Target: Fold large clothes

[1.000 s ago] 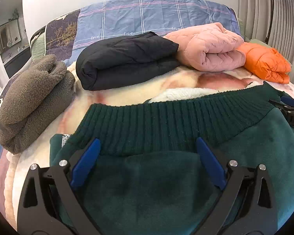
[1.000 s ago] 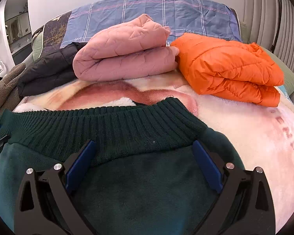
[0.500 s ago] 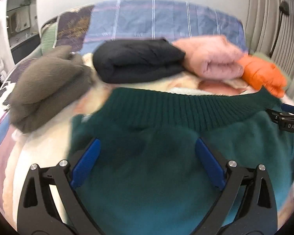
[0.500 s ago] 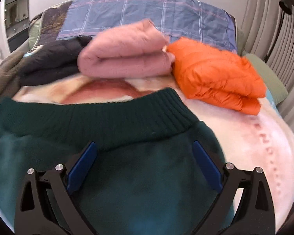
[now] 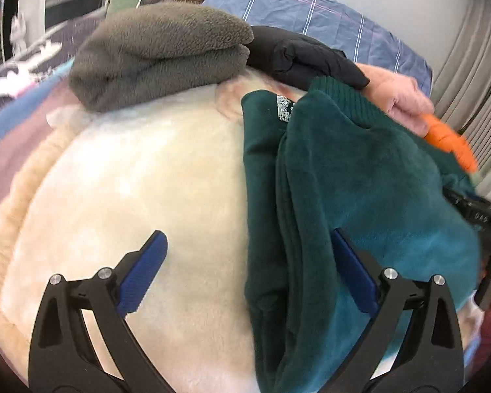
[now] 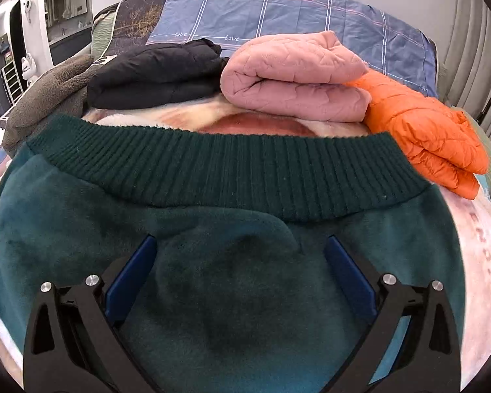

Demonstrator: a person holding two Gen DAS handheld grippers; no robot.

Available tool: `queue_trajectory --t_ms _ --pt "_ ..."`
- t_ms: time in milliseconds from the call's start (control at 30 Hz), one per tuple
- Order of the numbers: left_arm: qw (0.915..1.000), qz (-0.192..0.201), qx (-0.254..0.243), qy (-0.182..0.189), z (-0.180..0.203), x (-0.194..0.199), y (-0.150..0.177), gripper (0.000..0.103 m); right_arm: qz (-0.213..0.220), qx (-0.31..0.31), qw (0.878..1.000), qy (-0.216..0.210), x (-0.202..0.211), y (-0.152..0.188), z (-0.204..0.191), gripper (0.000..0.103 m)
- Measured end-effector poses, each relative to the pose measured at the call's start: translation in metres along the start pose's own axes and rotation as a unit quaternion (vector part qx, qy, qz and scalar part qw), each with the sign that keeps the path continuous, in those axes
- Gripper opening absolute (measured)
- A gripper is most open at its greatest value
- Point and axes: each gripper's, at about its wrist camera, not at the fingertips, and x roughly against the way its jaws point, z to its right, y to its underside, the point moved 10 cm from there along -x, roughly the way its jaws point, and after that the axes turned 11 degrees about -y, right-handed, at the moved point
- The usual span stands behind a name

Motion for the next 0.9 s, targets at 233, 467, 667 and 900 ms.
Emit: queue_trajectory --t_ms 233,467,667,900 --pt "0.9994 0.015 -0.005 0.03 -0.005 0.007 -0.033 0.098 0.097 0.043 0.994 0.039 0.065 -0.014 -0.037 0.101" --pt "0.9926 -0.026 -0.004 0.119 0.021 -0.029 -0.067 0.097 0.116 0.274 0.951 -0.08 0.084 0.022 -0.195 0.1" --pt "0.9771 -0.075 0.029 0.197 0.04 -0.069 -0.075 0.097 0.067 0.347 0.93 -0.101 0.053 0.068 -0.252 0.097" --pt "0.9631 -0.049 0.034 0.263 0.046 -0.086 -0.072 0.097 0.044 0.375 0.923 -0.067 0.014 0.08 -0.276 0.092"
